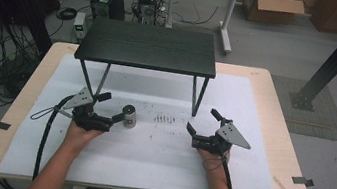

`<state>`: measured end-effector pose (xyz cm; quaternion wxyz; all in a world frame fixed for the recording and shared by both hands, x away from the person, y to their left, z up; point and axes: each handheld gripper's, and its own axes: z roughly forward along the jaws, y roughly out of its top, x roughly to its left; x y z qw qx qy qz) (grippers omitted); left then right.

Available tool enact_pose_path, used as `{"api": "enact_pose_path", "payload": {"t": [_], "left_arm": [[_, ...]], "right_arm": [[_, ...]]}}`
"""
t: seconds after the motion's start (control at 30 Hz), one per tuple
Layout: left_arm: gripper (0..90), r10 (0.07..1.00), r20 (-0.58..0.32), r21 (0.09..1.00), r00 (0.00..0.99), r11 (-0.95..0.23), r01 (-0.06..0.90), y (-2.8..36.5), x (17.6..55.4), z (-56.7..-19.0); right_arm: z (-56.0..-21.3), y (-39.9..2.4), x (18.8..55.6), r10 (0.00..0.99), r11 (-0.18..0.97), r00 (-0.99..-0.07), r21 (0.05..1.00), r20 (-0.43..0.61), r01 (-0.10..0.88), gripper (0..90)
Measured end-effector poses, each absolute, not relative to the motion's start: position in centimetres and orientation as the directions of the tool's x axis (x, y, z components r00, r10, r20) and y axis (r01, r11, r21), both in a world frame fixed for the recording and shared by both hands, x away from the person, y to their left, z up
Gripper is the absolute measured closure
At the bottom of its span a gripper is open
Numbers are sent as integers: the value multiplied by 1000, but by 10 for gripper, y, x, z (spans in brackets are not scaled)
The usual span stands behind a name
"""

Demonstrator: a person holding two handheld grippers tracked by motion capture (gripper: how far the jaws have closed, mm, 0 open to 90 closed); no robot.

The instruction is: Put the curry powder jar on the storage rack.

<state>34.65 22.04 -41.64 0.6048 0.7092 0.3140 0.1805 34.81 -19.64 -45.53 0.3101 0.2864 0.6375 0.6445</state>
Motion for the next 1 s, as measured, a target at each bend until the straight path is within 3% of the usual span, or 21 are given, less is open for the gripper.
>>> {"api": "enact_pose_path", "payload": {"t": [0.63,1.0], "left_arm": [[7,658,-133,932,741,-171,319,197,363,-428],[86,667,-147,917,731,-184,353,192,367,-433]], "right_arm": [[-455,-197,349,764,-4,-645,1000,-16,-29,0],[-455,-197,349,763,-5,-646,1000,-15,-29,0]]}}
